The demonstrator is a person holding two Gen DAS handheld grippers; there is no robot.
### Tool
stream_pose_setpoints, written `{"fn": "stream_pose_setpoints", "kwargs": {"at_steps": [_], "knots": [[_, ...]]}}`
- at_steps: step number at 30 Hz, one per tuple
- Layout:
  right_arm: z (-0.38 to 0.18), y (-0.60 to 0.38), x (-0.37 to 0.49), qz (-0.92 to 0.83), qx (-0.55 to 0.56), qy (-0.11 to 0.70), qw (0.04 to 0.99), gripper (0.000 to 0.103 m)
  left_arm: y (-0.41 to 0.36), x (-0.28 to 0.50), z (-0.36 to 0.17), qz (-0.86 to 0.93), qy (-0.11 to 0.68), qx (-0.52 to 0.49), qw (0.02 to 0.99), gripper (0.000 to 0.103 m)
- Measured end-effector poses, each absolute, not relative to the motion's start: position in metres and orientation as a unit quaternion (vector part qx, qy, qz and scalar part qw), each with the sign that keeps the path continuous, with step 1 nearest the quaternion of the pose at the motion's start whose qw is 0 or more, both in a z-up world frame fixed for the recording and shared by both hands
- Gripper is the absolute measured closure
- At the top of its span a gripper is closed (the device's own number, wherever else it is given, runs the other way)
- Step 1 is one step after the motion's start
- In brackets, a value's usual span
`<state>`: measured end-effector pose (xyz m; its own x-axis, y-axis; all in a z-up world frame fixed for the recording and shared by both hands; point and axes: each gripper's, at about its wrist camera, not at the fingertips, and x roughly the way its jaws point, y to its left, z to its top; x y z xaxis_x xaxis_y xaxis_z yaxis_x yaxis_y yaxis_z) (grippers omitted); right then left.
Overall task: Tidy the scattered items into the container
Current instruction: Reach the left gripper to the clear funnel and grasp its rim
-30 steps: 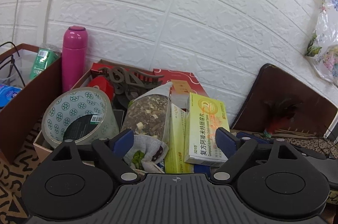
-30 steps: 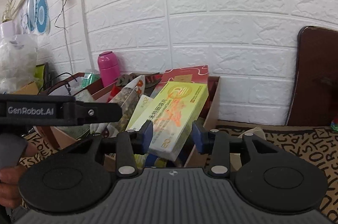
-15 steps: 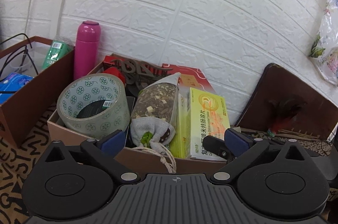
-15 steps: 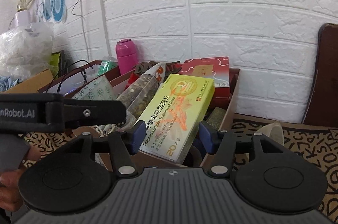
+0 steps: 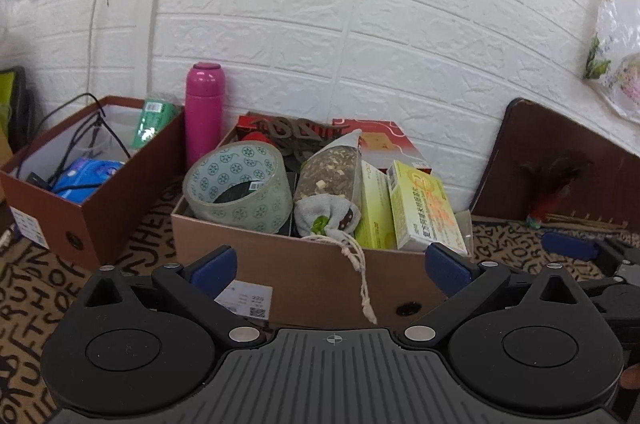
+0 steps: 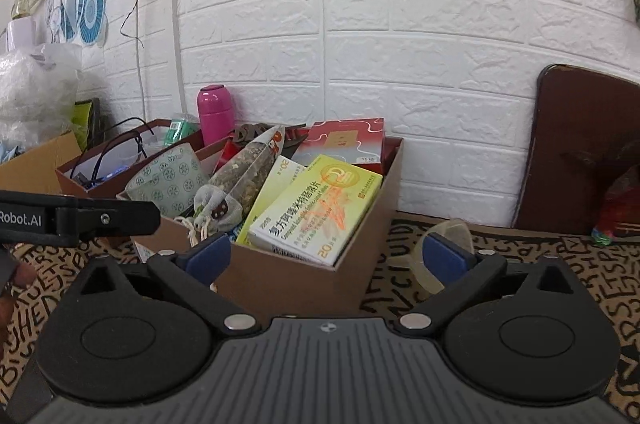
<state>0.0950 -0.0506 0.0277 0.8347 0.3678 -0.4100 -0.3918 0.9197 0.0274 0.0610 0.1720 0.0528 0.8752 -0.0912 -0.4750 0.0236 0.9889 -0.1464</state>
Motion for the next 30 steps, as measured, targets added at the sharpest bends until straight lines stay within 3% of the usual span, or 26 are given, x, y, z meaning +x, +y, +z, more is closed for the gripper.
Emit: {"fn": "stream_pose_setpoints", "kwargs": {"at_steps": [6,15,30], "knots": [[0.032,-0.060,0.051,0.193,-0.059,0.214,0.956,0.001,0.160,0.025,0.065,0.001,0.267,-0.002,0.964,0.000],[0.037,-0.072,0.009,0.200,-0.058,0.204,0.957,0.001,0.141,-0.011,0.051,-0.022,0.280,-0.004,0.960,0.000],[-0.018,-0.141,0.079,0.112,-0.079,0.237,0.962,0.002,0.050,0.064,0.009,-0.097,0.321,-0.060,0.940,0.000]]}}
